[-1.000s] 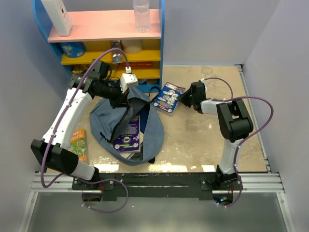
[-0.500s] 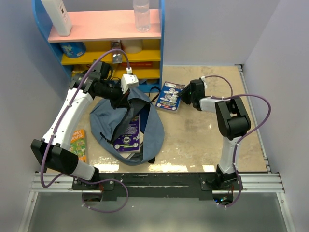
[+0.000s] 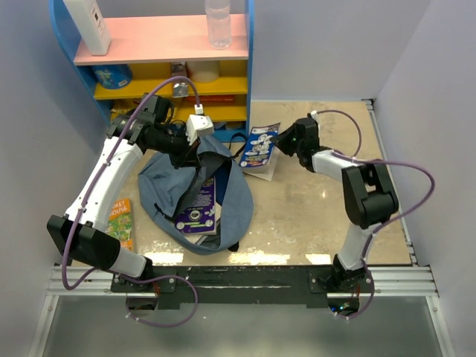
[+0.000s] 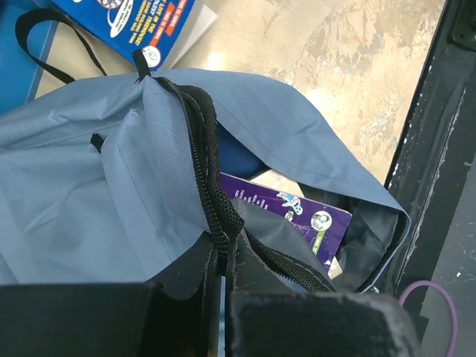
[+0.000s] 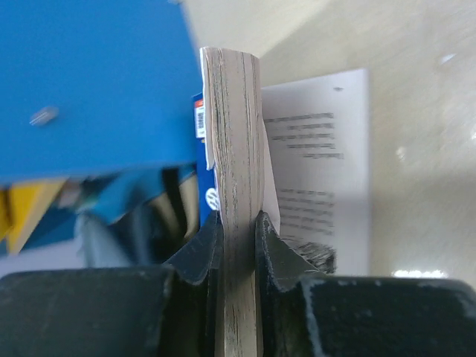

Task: Pack the student bag
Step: Pick up the book from the center of the board, then place the book in the student bag.

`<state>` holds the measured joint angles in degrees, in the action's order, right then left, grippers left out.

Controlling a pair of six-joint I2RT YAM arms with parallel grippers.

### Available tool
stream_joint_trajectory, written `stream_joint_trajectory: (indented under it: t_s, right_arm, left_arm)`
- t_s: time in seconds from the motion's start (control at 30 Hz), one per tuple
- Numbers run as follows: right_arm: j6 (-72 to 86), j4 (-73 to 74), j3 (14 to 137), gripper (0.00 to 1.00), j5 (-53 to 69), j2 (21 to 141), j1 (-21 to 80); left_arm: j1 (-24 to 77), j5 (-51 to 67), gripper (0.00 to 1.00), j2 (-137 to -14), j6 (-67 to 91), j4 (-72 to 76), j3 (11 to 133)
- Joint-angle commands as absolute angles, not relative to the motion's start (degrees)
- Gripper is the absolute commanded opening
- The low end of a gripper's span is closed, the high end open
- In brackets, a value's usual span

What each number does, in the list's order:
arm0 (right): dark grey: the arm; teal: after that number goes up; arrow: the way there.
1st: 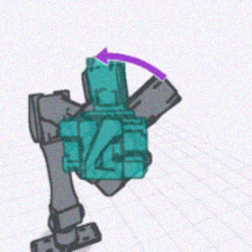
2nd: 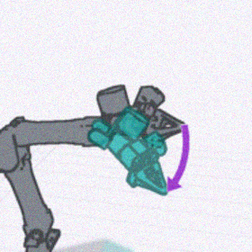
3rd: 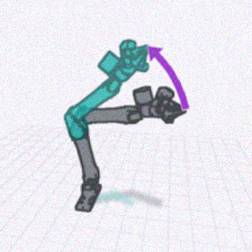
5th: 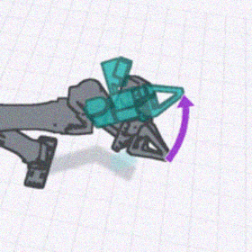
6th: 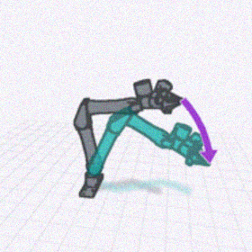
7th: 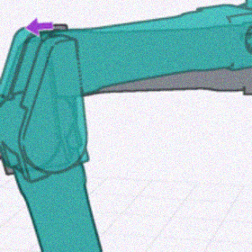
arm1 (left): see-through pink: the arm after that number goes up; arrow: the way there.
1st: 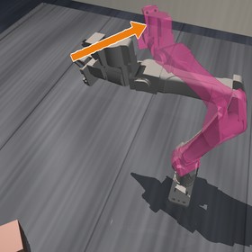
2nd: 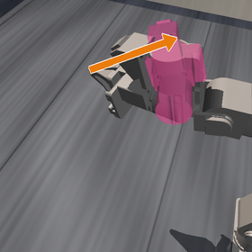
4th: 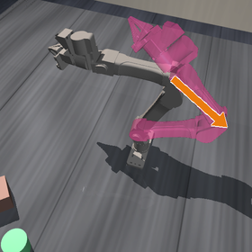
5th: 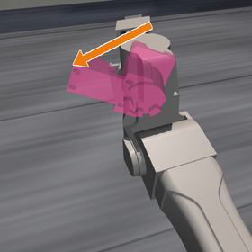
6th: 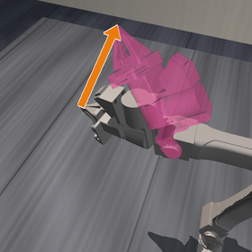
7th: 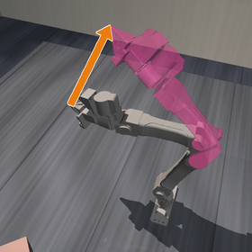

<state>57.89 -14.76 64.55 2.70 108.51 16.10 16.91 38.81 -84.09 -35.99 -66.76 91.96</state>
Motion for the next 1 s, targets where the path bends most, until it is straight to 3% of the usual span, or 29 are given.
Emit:
stream_joint_trajectory:
  t_s: [0.0, 0.37, 0.57, 0.77, 0.97]
  right_arm:
    - [57.9, -16.3, 63.3, 0.00, 9.2, 92.8, 18.1]
    - [59.4, -3.1, 52.9, 0.00, 14.0, 67.9, 18.8]
    - [64.7, -0.2, 45.2, 0.00, 15.0, 57.3, 24.8]
    - [66.8, -1.1, 42.9, 0.00, 10.5, 57.0, 37.2]
    - [66.7, -3.7, 47.3, 0.00, 7.8, 66.9, 44.3]
  left_arm:
    - [17.0, 40.3, 0.00, -81.5, -34.6, -64.3, 91.5]
    - [17.1, 38.7, 0.00, -80.7, -32.2, -61.1, 91.1]
    - [17.1, 38.9, 0.00, -80.4, -30.0, -58.6, 91.3]
    - [17.1, 39.6, 0.00, -80.1, -27.6, -56.7, 93.2]
    - [17.3, 40.2, 0.00, -78.5, -27.1, -57.5, 94.3]
